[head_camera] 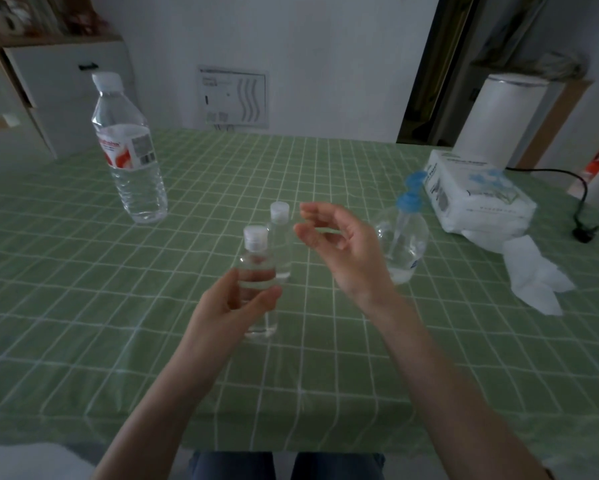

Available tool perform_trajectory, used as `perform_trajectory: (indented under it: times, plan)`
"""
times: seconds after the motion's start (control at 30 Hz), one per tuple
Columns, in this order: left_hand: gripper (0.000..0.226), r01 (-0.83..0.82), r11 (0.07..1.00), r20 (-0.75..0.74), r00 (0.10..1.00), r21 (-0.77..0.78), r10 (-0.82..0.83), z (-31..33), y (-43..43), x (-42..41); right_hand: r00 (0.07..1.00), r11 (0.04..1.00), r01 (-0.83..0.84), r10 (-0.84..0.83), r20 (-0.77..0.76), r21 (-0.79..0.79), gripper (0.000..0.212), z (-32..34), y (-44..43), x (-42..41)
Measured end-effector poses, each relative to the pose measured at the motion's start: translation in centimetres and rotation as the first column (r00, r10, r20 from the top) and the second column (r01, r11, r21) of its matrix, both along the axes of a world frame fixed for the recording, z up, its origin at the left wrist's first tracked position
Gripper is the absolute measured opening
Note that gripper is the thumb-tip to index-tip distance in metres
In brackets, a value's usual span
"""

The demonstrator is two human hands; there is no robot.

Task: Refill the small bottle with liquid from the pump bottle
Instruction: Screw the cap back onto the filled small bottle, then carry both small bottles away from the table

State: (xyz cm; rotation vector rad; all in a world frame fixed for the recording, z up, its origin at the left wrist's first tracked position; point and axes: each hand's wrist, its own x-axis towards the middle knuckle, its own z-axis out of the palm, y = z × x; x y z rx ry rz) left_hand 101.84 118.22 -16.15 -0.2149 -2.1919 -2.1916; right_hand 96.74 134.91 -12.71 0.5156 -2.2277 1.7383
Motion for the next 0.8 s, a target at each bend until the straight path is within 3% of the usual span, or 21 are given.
perform_trajectory:
  times: [0.13, 0.33, 0.53, 0.67, 0.8]
  plan:
    - [0.033, -0.019, 0.998, 0.044, 0.999, 0.065, 0.016, -0.1, -1.0, -1.1, 0.994, 0.986, 0.056, -0.070, 0.087, 0.158, 0.055, -0.9, -0.7, -1.4]
    - [0.033, -0.021, 0.995, 0.076, 0.997, 0.094, 0.014, -0.4, -2.4, -4.3, 0.985, 0.958, -0.028, -0.022, 0.173, 0.285, 0.065, -2.3, -1.9, -3.9]
    - [0.026, 0.054, 0.993, 0.103, 0.993, 0.109, -0.066, -1.1, -3.3, -7.1, 0.986, 0.963, -0.072, 0.030, 0.161, 0.258, 0.047, -3.2, -2.4, -5.3]
    - [0.032, 0.095, 0.984, 0.148, 0.982, 0.152, -0.118, -1.5, -4.2, -8.7, 0.982, 0.981, -0.065, 0.031, 0.184, 0.181, 0.034, -3.4, -2.4, -6.0]
    - [0.046, 0.080, 0.979, 0.203, 0.972, 0.188, -0.118, -1.1, -4.7, -9.7, 0.950, 0.997, -0.076, 0.061, 0.307, 0.034, 0.028, -2.4, -2.3, -7.0]
